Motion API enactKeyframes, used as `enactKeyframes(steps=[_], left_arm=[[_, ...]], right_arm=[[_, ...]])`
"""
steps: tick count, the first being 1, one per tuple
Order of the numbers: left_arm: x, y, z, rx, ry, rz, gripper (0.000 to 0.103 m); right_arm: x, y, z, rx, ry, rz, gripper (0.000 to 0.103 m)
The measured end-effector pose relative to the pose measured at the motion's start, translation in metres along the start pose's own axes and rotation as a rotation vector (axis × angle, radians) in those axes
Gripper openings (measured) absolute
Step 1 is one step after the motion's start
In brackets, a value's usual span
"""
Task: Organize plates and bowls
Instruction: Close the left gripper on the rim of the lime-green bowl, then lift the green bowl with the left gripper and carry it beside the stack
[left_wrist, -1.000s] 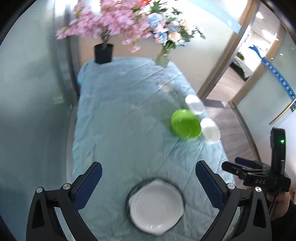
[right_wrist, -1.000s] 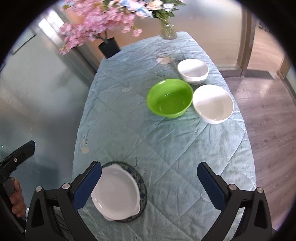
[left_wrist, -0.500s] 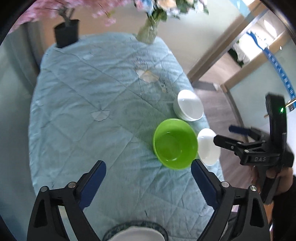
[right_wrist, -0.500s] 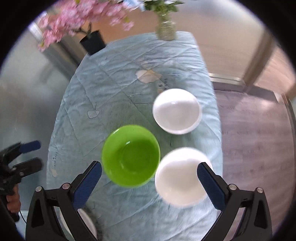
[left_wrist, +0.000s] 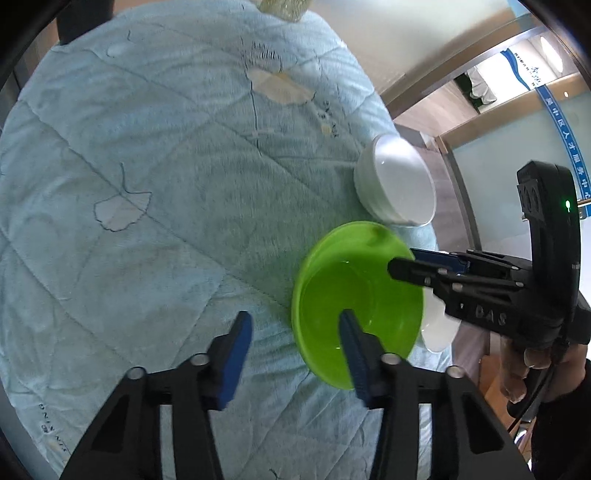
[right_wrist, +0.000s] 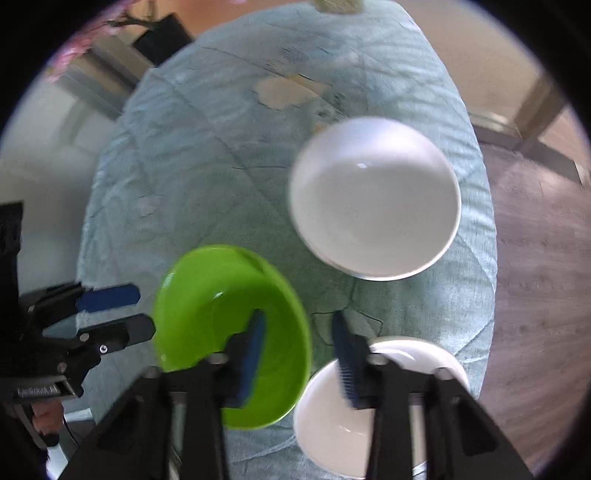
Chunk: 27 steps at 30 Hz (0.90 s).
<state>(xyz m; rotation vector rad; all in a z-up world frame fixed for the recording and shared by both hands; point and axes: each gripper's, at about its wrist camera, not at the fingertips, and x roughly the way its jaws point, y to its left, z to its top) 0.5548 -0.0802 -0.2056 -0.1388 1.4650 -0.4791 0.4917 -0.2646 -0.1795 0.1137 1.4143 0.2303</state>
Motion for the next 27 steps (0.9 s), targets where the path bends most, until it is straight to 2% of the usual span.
enactKeyframes(steps=[1, 4, 8, 13, 23, 27], left_arm=[[0.005, 0.000, 0.002, 0.002, 0.010, -0.004, 0.029], [0.017, -0.001, 0.003, 0.012, 0.036, 0.003, 0.015], [0.024, -0.004, 0.001, 0.019, 0.042, -0.014, 0.005], [0.022, -0.008, 0.002, 0.029, 0.024, 0.004, 0.004], [0.020, -0.014, 0.004, 0.042, 0.023, 0.042, 0.004], [0.012, -0.021, 0.001, 0.058, -0.003, 0.085, 0.003]], right_arm=[[0.002, -0.003, 0.001, 0.024, 0.002, 0.004, 0.021], [0.009, -0.003, 0.002, 0.043, 0.027, 0.020, 0.012], [0.015, 0.002, 0.004, 0.038, 0.045, -0.017, 0.011], [0.018, 0.007, 0.004, 0.024, 0.050, -0.061, 0.011], [0.020, 0.006, 0.002, 0.035, 0.034, -0.071, 0.011], [0.016, 0.009, 0.002, 0.050, 0.025, -0.068, 0.011]])
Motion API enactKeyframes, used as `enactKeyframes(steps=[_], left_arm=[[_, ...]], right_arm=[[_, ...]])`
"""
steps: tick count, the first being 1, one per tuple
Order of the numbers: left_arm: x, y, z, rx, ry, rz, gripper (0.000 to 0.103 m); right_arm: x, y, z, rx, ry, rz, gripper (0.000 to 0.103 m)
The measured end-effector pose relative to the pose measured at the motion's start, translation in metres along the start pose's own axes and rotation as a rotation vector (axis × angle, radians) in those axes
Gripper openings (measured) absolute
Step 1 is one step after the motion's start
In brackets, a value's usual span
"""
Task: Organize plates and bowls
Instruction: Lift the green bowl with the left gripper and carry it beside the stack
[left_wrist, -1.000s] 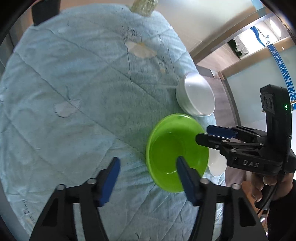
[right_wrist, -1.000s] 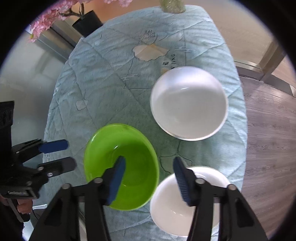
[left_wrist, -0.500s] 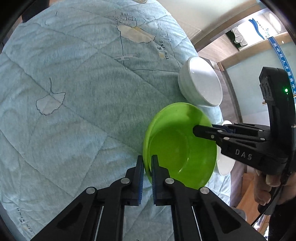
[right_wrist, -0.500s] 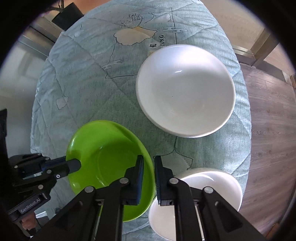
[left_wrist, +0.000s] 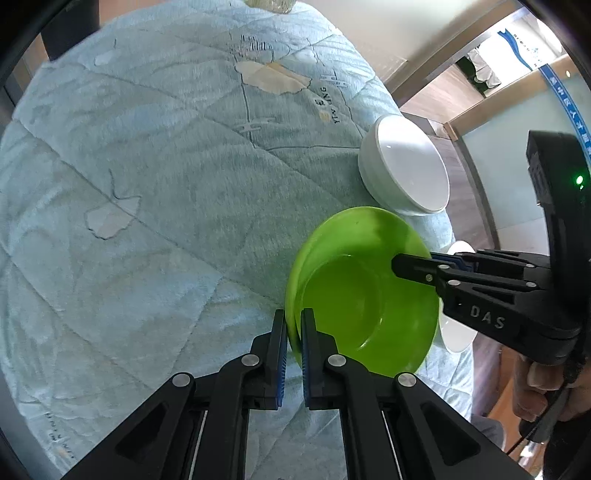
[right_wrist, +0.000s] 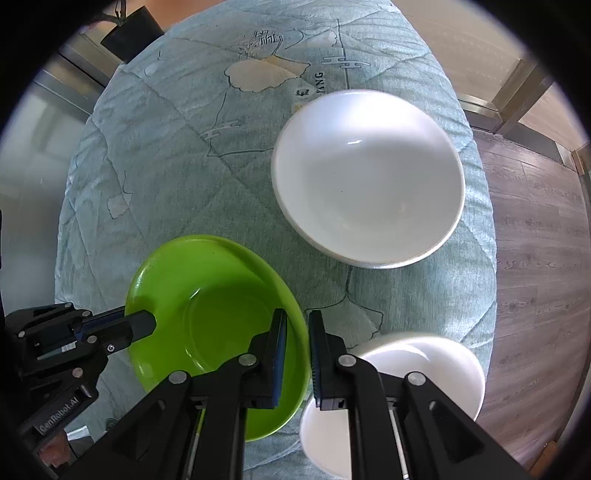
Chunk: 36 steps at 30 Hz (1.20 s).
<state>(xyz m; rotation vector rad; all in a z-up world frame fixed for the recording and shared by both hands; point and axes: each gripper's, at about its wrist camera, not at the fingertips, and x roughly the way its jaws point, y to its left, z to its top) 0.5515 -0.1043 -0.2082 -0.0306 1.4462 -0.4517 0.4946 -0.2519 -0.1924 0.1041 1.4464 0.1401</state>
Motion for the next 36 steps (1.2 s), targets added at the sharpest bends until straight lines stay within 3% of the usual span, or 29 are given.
enactKeyframes(steps=[4, 6, 9, 13, 22, 29, 36], left_arm=[[-0.035, -0.006, -0.005, 0.026, -0.053, 0.014, 0.003], [-0.066, -0.011, -0.010, 0.035, -0.095, -0.005, 0.003], [-0.110, -0.025, -0.022, 0.074, -0.153, 0.032, 0.003], [-0.163, -0.044, -0.043, 0.090, -0.205, 0.046, 0.003], [-0.258, -0.097, -0.121, 0.147, -0.277, 0.068, 0.003], [-0.295, -0.133, -0.194, 0.164, -0.309, 0.092, 0.003], [-0.293, -0.146, -0.247, 0.160, -0.291, 0.101, 0.003]], right_arm=[[-0.032, 0.009, -0.006, -0.018, -0.066, 0.005, 0.010], [-0.054, 0.014, -0.011, -0.022, -0.103, 0.006, 0.010], [-0.092, 0.024, -0.023, -0.035, -0.169, 0.026, 0.009], [-0.153, 0.043, -0.052, -0.053, -0.274, 0.033, 0.008], [-0.242, 0.059, -0.131, -0.062, -0.381, 0.055, 0.007], [-0.272, 0.057, -0.189, -0.039, -0.416, 0.084, 0.007], [-0.274, 0.055, -0.234, -0.026, -0.406, 0.113, 0.006]])
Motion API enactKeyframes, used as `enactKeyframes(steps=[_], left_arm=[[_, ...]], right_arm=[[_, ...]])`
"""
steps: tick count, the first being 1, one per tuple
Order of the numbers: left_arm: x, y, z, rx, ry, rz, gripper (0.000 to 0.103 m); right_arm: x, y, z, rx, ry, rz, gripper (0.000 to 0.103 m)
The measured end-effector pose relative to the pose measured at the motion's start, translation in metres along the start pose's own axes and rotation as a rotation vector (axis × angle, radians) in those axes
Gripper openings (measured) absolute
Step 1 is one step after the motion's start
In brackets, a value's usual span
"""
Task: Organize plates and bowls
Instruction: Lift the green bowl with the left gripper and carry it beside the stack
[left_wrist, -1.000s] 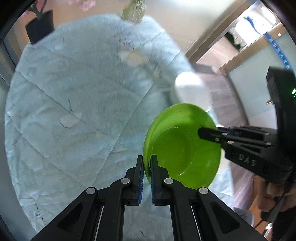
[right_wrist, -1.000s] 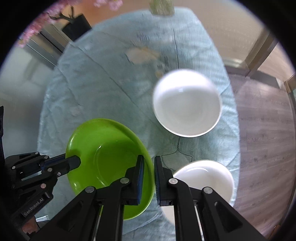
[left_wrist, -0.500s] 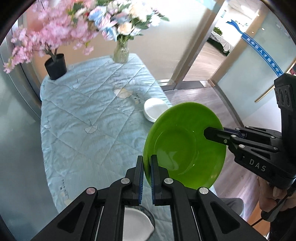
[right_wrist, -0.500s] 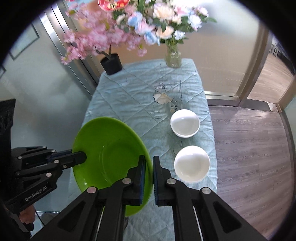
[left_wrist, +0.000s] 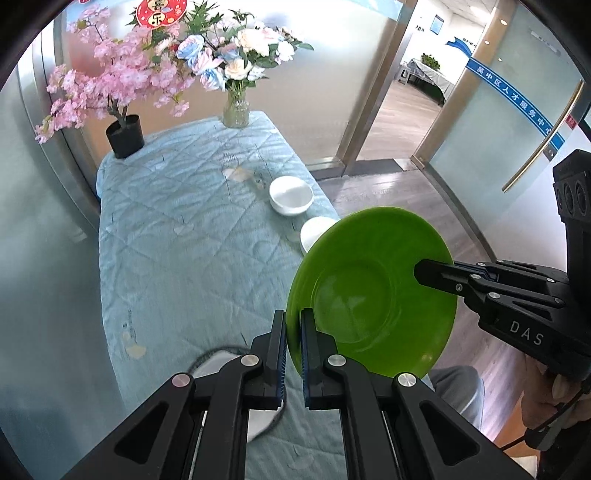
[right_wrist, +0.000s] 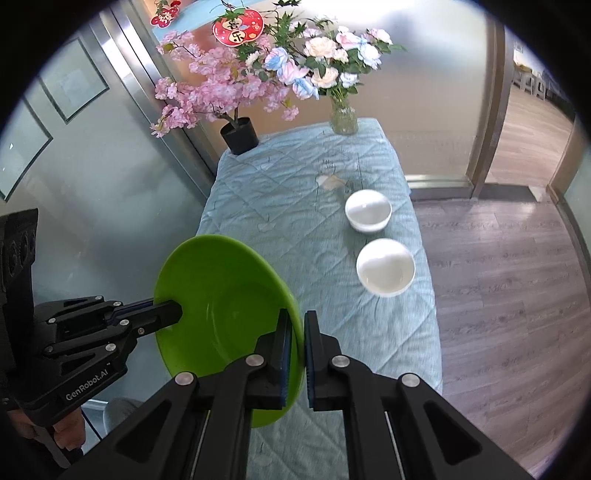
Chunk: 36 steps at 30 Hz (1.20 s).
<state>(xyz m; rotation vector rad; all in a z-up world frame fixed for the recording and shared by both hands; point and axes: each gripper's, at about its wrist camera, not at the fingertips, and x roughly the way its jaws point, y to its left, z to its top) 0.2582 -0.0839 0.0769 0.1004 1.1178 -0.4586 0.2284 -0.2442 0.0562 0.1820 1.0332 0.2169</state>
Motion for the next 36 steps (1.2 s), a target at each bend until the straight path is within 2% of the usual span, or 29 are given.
enactKeyframes(steps=[9, 16, 21, 27, 36], left_arm=[[0.018, -0.021, -0.040, -0.001, 0.057, -0.005, 0.003], [0.052, -0.032, -0.057, -0.002, 0.123, -0.047, 0.003], [0.100, -0.035, -0.077, 0.002, 0.197, -0.057, 0.004], [0.160, -0.028, -0.100, -0.069, 0.277, -0.077, 0.004], [0.226, -0.006, -0.107, -0.144, 0.294, -0.053, 0.005]], right_arm=[[0.007, -0.014, -0.038, 0.044, 0.058, -0.001, 0.006], [0.017, -0.033, -0.063, 0.081, 0.103, -0.029, 0.006], [0.042, -0.051, -0.085, 0.123, 0.168, -0.044, 0.006], [0.084, -0.074, -0.114, 0.180, 0.230, -0.069, 0.007], [0.139, -0.089, -0.130, 0.204, 0.254, -0.092, 0.007]])
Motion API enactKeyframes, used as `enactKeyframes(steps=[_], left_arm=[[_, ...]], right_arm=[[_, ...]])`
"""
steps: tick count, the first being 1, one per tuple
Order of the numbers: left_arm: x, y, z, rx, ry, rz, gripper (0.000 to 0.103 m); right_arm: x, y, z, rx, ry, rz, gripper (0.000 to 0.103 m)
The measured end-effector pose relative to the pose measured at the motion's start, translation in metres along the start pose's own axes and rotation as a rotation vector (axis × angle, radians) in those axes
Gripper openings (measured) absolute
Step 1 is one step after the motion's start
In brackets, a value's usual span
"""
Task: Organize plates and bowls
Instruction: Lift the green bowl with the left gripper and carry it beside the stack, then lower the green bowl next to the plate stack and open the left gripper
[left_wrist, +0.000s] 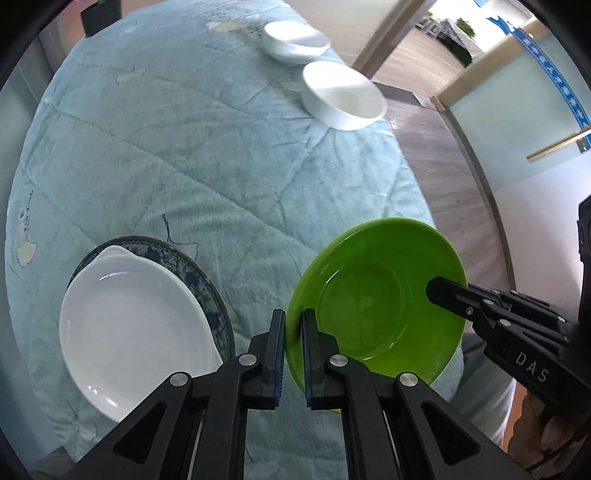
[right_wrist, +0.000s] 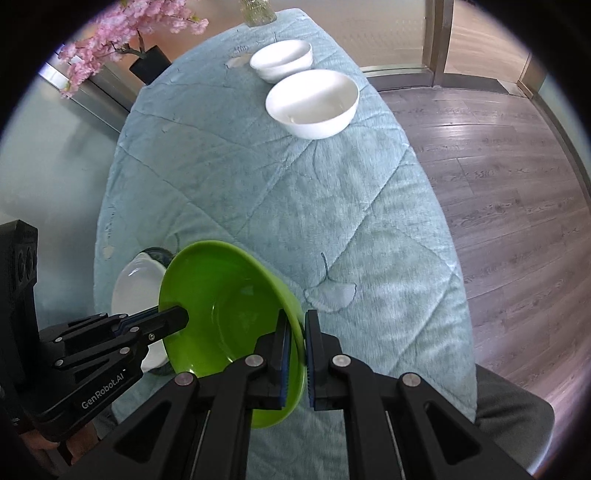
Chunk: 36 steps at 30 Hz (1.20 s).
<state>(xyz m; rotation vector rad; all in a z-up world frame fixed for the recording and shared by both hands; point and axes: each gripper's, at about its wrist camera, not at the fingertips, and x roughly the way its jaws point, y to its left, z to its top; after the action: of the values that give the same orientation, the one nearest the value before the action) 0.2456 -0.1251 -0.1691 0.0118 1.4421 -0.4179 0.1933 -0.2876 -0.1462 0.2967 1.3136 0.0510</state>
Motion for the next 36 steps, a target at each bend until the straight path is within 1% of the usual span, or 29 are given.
enactKeyframes(steps=[2, 6, 8, 13, 16, 22, 24, 26, 27, 28, 29, 30, 31, 32, 33, 34, 35, 36], left_arm=[[0.008, 0.004, 0.004, -0.007, -0.001, 0.008, 0.005], [0.018, 0.013, 0.014, -0.055, 0.009, 0.013, 0.005], [0.026, 0.017, 0.019, -0.061, 0.023, 0.024, 0.005], [0.041, 0.024, 0.024, -0.085, 0.056, 0.025, 0.005], [0.043, 0.024, 0.027, -0.083, 0.056, 0.034, 0.005], [0.044, 0.019, 0.027, -0.076, 0.072, 0.055, 0.005], [0.044, 0.019, 0.027, -0.080, 0.084, 0.048, 0.005], [0.035, 0.022, 0.026, -0.095, 0.082, 0.015, 0.006], [0.030, 0.024, 0.025, -0.098, 0.073, 0.004, 0.010], [0.017, 0.025, 0.024, -0.095, 0.047, -0.022, 0.013], [0.001, 0.027, 0.022, -0.085, 0.014, -0.031, 0.017], [-0.008, 0.028, 0.021, -0.078, -0.006, -0.026, 0.036], [-0.027, 0.031, 0.017, -0.067, -0.050, -0.008, 0.064], [-0.049, 0.034, 0.011, -0.045, -0.110, 0.009, 0.077], [-0.067, 0.035, 0.005, -0.022, -0.170, 0.031, 0.092], [-0.082, 0.038, -0.001, -0.007, -0.217, 0.056, 0.100], [-0.095, 0.039, -0.006, 0.004, -0.255, 0.087, 0.102], [-0.110, 0.042, -0.013, 0.009, -0.291, 0.132, 0.102]], right_arm=[[0.008, 0.001, 0.004, -0.006, -0.005, -0.004, 0.007], [0.025, 0.001, 0.013, -0.004, 0.005, 0.010, 0.007], [0.033, 0.000, 0.016, -0.008, 0.006, 0.019, 0.007], [0.049, 0.000, 0.019, -0.006, 0.020, 0.023, 0.008], [0.052, -0.001, 0.022, -0.012, 0.005, 0.031, 0.008], [0.055, -0.005, 0.023, -0.003, 0.003, 0.046, 0.009], [0.055, -0.007, 0.024, 0.010, 0.004, 0.061, 0.011], [0.055, -0.009, 0.024, 0.021, 0.007, 0.065, 0.011], [0.054, -0.010, 0.024, 0.018, 0.006, 0.057, 0.012], [0.050, -0.010, 0.024, 0.010, -0.002, 0.046, 0.016], [0.043, -0.009, 0.024, -0.002, -0.018, 0.041, 0.026], [0.034, -0.008, 0.024, -0.017, -0.038, 0.038, 0.033], [0.027, -0.008, 0.025, -0.028, -0.054, 0.032, 0.052], [0.016, -0.007, 0.024, -0.044, -0.080, 0.019, 0.070], [0.002, -0.005, 0.022, -0.060, -0.114, 0.000, 0.077], [-0.010, -0.003, 0.021, -0.074, -0.144, -0.016, 0.082], [-0.018, -0.002, 0.020, -0.085, -0.161, -0.026, 0.082], [-0.027, 0.001, 0.017, -0.096, -0.173, -0.031, 0.082]])
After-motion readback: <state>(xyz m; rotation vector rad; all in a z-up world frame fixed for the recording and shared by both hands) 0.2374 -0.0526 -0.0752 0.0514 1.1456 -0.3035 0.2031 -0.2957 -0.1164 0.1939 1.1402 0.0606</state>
